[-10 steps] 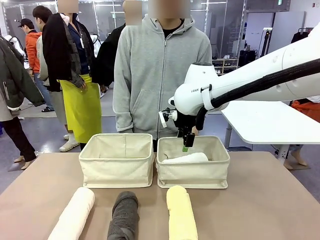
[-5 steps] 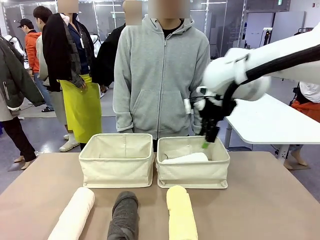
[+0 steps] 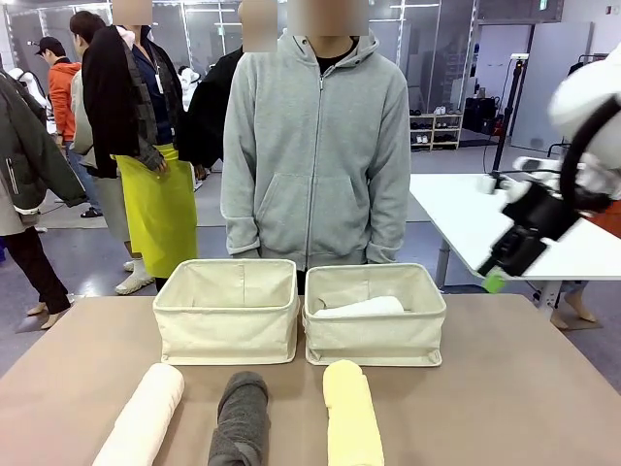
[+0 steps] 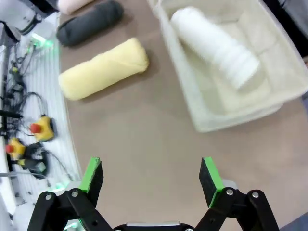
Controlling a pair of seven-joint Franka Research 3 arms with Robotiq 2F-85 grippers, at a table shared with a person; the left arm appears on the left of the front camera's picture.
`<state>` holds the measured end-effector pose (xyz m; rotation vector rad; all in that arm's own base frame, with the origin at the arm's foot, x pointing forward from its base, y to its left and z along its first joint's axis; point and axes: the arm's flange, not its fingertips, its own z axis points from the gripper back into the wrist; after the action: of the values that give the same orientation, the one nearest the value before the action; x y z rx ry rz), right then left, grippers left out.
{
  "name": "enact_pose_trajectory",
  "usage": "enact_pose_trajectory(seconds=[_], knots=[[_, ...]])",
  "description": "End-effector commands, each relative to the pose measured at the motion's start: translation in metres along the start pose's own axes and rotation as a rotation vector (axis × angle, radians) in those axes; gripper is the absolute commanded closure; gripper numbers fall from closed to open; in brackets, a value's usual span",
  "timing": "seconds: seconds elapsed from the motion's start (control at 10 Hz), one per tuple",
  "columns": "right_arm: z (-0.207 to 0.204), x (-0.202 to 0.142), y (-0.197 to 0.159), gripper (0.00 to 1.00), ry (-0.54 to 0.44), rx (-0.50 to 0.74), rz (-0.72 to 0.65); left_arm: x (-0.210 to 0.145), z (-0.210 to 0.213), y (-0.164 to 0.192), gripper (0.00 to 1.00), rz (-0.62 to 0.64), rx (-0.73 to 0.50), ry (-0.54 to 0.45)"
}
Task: Divide the towels into two baskets.
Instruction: Pick up one hotel-folded towel from the bottom of the table and place it in the Fabric basket indicated by the person.
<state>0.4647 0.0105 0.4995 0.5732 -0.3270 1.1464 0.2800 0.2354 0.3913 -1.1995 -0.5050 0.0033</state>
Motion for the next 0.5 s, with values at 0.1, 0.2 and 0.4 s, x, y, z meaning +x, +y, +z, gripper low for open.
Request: enact_pose_trajectory(seconds=[0.1, 0.2, 0.4], knots=[[0.024, -0.090, 0.023, 0.00, -0.181, 0.124, -0.252, 0.000, 0.002, -0.003, 0.00, -0.004, -0.008, -0.008], [0.028, -0.142, 0.027, 0.00, -0.259, 0.166, -0.383, 0.000, 0.002, -0.003, 0.00, -0.004, -0.008, -0.008], [0.024, -0.226, 0.036, 0.00, -0.471, 0.181, -0.550, 0.000, 0.002, -0.003, 0.00, -0.004, -0.008, -0.008]])
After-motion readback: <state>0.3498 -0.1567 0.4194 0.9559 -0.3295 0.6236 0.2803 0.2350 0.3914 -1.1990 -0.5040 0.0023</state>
